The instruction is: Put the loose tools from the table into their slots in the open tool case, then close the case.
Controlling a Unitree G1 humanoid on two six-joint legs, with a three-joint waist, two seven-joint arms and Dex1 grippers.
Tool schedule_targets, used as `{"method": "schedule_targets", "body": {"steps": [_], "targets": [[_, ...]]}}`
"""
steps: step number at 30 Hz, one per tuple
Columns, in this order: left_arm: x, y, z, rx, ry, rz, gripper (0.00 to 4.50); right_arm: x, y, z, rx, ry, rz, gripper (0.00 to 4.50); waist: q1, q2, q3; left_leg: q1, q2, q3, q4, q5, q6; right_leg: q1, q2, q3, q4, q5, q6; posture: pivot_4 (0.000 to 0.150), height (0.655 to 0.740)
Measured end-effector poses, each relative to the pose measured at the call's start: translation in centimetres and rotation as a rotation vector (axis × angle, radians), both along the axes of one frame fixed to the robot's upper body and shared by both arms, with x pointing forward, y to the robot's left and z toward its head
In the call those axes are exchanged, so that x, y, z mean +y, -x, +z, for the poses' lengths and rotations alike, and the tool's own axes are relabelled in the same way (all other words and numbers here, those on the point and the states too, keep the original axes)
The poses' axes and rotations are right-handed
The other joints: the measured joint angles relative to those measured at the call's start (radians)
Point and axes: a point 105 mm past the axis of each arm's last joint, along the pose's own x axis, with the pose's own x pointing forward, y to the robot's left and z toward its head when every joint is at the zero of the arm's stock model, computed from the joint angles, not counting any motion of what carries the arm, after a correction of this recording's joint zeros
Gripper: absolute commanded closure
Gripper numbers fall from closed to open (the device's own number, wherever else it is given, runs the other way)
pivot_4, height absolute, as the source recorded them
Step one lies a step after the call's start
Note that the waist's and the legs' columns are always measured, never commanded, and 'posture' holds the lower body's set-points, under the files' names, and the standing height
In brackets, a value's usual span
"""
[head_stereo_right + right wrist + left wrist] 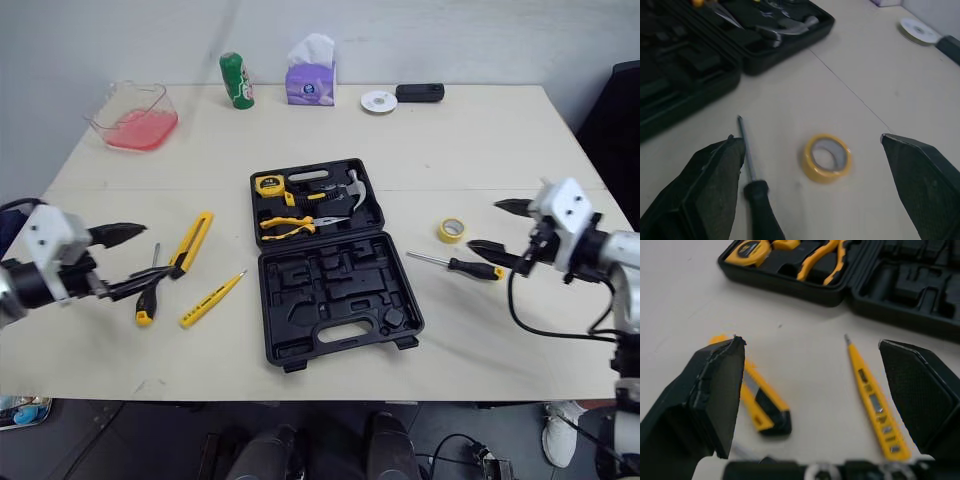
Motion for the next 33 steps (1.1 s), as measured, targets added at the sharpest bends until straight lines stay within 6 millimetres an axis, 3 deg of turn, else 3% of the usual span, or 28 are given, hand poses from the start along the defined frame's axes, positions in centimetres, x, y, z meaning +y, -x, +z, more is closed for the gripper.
{"method": "schedule_targets", "body": {"steps": [9,14,15,17,24,26,33], "targets": [[-3.0,-3.0,-0.7,0.002,-0.013,0.007,0.01,4.2,-3.1,-1.1,0.010,0.026,0.076,0.00,0.000,0.000,0.000,-0.001,0.000,0.000,0.002,0.000,0.000,0.000,0.005,0.000,0.001,0.000,0.000,0.150,0.7400],[-3.5,-4.2,-1.9,0.045,-0.018,0.011,0.01,4.5,-4.4,-2.5,0.049,0.077,0.064,0.00,-0.001,0.000,0.000,-0.002,0.000,0.000,0.002,0.000,0.000,-0.001,0.006,-0.001,0.001,0.000,0.000,0.150,0.7400],[-3.5,-4.3,-2.3,0.059,-0.032,0.005,0.00,4.6,-4.9,-2.4,0.049,0.083,0.057,0.24,-0.002,0.000,0.000,-0.002,0.000,0.000,0.003,0.000,0.000,-0.001,0.006,-0.001,0.001,0.000,0.000,0.150,0.7400],[-3.6,-4.5,-2.7,0.068,-0.037,-0.006,0.54,4.9,-5.5,-2.4,0.047,0.089,0.053,0.71,-0.003,0.000,0.000,-0.002,0.000,0.000,0.003,0.000,0.000,-0.001,0.006,-0.001,0.001,0.000,0.000,0.150,0.7400],[-5.4,-4.8,-3.7,0.083,-0.025,-0.054,3.65,5.8,-6.2,-4.5,0.081,0.130,0.058,4.31,-0.003,0.000,0.000,-0.003,0.001,0.000,0.004,0.000,0.000,-0.001,0.006,-0.001,0.001,0.000,0.000,0.150,0.7400],[-5.8,-5.1,-4.3,0.100,-0.016,-0.055,4.48,6.5,-6.5,-4.4,0.063,0.137,0.074,4.50,-0.003,0.000,0.000,-0.003,0.001,0.000,0.004,0.000,0.000,-0.001,0.007,-0.001,0.002,0.000,0.000,0.150,0.7400],[-6.5,-5.4,-5.0,0.127,-0.024,-0.073,4.48,7.6,-7.0,-4.7,0.021,0.181,0.077,4.50,-0.004,0.000,0.000,-0.003,0.001,-0.001,0.004,0.000,0.000,-0.001,0.007,0.000,0.002,0.000,0.000,0.150,0.7400]]}}
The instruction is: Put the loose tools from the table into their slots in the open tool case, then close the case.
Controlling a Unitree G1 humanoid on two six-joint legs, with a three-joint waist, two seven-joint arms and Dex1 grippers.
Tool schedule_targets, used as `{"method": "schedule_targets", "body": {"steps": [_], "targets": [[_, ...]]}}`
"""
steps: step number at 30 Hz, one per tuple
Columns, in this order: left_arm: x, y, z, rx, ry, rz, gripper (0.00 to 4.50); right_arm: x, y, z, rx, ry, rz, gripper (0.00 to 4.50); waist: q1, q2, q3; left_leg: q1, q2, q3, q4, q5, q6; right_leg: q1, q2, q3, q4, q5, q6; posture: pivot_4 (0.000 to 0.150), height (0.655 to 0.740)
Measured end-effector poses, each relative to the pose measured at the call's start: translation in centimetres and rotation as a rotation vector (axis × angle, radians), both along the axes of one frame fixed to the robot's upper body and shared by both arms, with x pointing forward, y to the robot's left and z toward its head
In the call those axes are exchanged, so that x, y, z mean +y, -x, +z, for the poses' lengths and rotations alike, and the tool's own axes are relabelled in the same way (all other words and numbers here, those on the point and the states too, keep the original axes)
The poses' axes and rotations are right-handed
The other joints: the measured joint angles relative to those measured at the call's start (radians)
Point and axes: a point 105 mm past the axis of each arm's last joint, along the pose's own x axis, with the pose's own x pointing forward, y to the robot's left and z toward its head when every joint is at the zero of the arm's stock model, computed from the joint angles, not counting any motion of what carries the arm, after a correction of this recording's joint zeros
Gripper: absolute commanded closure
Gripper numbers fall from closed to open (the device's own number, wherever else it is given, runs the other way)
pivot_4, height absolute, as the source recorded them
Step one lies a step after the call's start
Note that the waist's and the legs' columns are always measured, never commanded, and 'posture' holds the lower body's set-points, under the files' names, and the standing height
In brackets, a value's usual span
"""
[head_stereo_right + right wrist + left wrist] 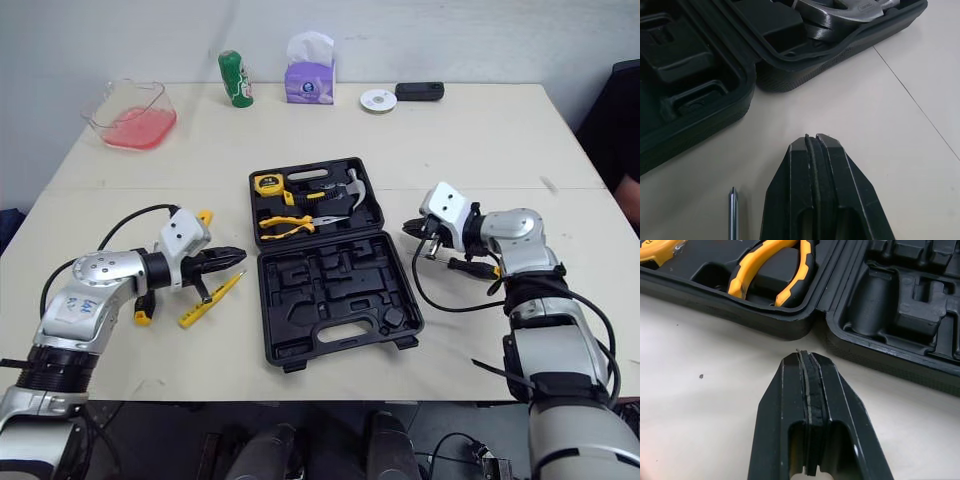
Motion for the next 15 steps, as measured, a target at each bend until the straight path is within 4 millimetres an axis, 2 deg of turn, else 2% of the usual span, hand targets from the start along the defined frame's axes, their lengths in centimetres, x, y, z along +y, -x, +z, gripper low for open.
{"method": "schedule_targets", "body": {"steps": [9,15], "targets": [[-1.4,-0.9,-0.7,0.050,0.037,-0.011,4.48,1.7,-0.1,-1.2,0.023,0.012,0.030,4.50,0.000,0.000,0.000,-0.001,0.000,-0.001,0.001,0.000,0.000,0.000,0.001,0.000,0.000,0.000,0.000,0.150,0.7400],[-2.2,-1.8,-1.3,0.065,0.025,-0.011,4.48,2.7,-0.3,-1.2,0.005,0.019,0.045,4.50,0.000,0.000,0.000,-0.001,0.000,-0.001,0.002,0.000,0.000,0.000,0.001,0.000,0.000,0.000,0.000,0.150,0.7400]]}}
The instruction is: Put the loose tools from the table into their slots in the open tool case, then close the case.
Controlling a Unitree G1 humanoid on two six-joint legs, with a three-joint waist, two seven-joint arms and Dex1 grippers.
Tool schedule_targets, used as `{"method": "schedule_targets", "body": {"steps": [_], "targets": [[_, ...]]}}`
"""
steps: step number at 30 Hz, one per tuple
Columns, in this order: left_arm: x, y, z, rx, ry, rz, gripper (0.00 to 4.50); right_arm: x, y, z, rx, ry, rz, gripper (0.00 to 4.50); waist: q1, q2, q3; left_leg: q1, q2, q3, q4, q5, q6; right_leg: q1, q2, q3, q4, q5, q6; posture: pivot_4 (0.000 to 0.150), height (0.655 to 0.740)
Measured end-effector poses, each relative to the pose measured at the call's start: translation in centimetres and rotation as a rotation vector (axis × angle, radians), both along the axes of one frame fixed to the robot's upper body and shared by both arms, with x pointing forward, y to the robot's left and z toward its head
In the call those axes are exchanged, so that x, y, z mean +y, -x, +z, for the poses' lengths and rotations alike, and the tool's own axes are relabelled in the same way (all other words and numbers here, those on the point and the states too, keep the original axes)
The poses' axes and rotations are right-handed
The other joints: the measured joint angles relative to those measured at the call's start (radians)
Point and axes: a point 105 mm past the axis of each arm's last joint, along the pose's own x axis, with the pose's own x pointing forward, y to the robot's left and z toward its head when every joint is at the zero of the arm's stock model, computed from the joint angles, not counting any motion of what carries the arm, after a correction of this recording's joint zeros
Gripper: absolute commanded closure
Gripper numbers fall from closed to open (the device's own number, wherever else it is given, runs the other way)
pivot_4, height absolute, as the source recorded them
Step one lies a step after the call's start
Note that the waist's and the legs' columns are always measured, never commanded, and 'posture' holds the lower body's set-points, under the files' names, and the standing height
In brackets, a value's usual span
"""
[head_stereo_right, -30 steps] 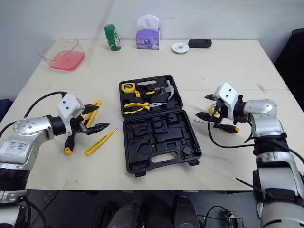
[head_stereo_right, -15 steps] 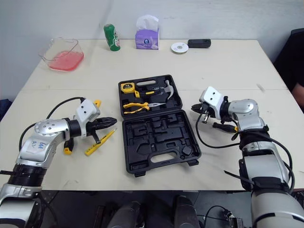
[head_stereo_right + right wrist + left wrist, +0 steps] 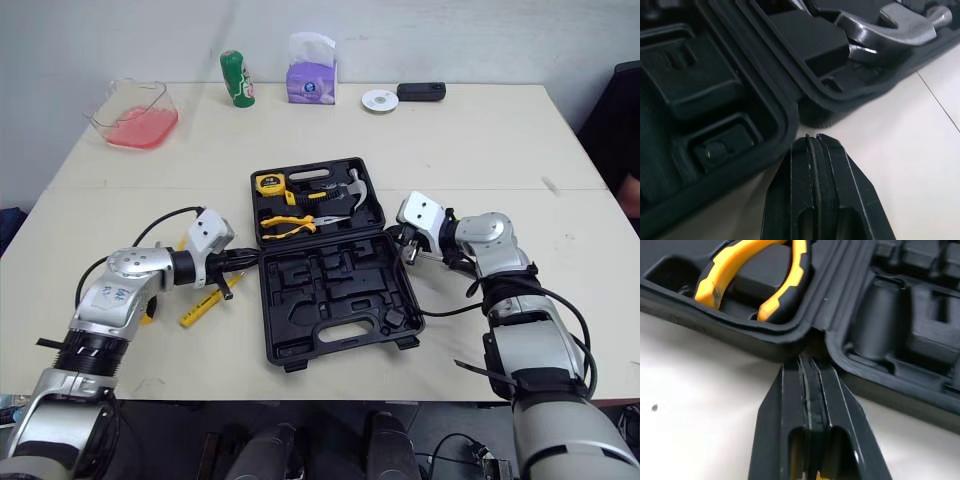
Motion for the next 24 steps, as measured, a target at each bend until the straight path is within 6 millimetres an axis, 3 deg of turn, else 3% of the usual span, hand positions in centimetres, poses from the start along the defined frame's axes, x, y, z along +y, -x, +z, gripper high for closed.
{"method": "schedule_targets", "body": {"steps": [13,24], "targets": [[-0.4,-0.4,-0.3,-0.018,-0.020,-0.024,4.48,-0.2,0.6,0.1,0.012,0.025,0.044,4.50,0.000,0.000,0.000,-0.010,0.001,-0.006,0.008,0.000,0.000,-0.003,0.001,0.000,0.001,0.000,0.000,0.150,0.7400],[-1.0,0.6,-0.3,-0.034,-0.096,-0.152,4.48,-1.2,3.8,-0.8,0.071,0.046,0.115,4.50,0.006,0.000,0.000,-0.011,0.000,-0.007,0.009,0.000,0.000,-0.003,0.001,-0.002,0.001,0.000,0.000,0.150,0.7400]]}}
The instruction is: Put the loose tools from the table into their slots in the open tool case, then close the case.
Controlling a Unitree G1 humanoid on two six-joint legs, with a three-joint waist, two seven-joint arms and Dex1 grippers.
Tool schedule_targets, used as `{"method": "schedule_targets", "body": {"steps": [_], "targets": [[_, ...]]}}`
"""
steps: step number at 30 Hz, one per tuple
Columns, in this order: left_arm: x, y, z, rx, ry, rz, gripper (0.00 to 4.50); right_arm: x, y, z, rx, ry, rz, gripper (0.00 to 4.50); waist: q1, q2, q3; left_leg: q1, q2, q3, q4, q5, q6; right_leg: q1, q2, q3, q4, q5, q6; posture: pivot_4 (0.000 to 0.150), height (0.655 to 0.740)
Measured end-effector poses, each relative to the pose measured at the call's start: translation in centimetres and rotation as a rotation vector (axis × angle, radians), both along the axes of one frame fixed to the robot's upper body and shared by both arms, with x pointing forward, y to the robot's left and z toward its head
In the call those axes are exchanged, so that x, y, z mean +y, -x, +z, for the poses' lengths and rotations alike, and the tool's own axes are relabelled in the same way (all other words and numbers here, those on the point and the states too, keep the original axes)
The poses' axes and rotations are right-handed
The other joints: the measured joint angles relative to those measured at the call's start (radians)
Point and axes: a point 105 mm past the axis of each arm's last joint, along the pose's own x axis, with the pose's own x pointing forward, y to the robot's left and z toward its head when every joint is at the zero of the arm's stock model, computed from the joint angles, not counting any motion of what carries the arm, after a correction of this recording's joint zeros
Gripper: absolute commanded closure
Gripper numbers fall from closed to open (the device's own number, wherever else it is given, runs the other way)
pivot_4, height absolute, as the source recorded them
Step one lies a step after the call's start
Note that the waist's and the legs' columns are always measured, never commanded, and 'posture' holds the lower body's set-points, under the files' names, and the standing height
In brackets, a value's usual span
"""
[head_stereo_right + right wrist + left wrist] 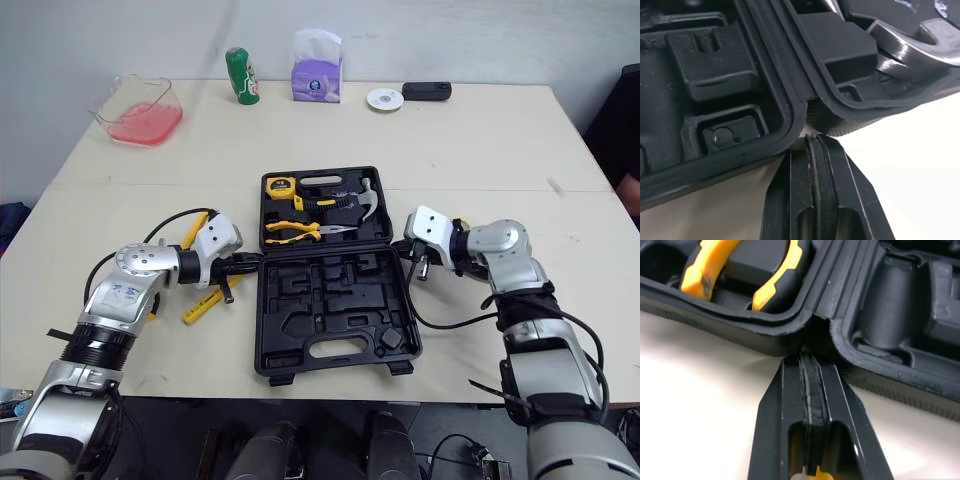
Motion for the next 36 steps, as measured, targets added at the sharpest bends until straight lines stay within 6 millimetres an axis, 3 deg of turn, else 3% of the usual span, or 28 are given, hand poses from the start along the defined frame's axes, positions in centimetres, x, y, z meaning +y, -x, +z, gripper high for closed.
{"method": "schedule_targets", "body": {"steps": [11,22,26,30,36], "targets": [[0.2,0.3,0.1,-0.016,-0.056,-0.032,4.48,0.2,2.4,-0.5,0.034,0.012,0.027,4.50,0.001,0.000,0.000,0.000,0.000,0.000,0.000,0.000,0.000,0.000,0.000,-0.001,0.000,0.000,0.000,0.150,0.7400],[0.6,0.4,0.4,-0.034,-0.082,-0.056,4.48,0.0,2.5,-0.4,0.032,0.017,0.023,4.50,0.006,0.000,0.000,0.000,0.000,0.001,0.001,0.000,0.000,0.000,0.000,-0.001,0.001,0.000,0.000,0.150,0.7400],[1.0,0.7,1.5,-0.047,-0.081,-0.078,4.48,-0.5,2.5,0.6,0.006,0.031,0.041,4.50,0.007,0.000,0.000,0.001,0.000,0.001,0.001,0.000,0.000,0.000,0.000,-0.001,0.001,0.000,0.000,0.150,0.7400],[2.3,1.5,3.2,-0.068,-0.094,-0.094,4.48,-1.1,2.7,2.4,-0.040,0.045,0.052,4.50,0.006,0.000,0.000,0.001,0.000,0.001,0.001,0.000,0.000,0.000,0.000,-0.001,0.001,0.000,0.000,0.150,0.7400],[6.9,3.2,3.5,-0.049,-0.087,0.000,4.48,-3.8,4.3,4.3,-0.065,0.014,0.031,4.50,0.012,0.000,0.000,0.001,0.001,0.001,0.001,-0.001,0.001,0.000,0.000,0.000,0.001,0.000,0.000,0.150,0.7400]]}}
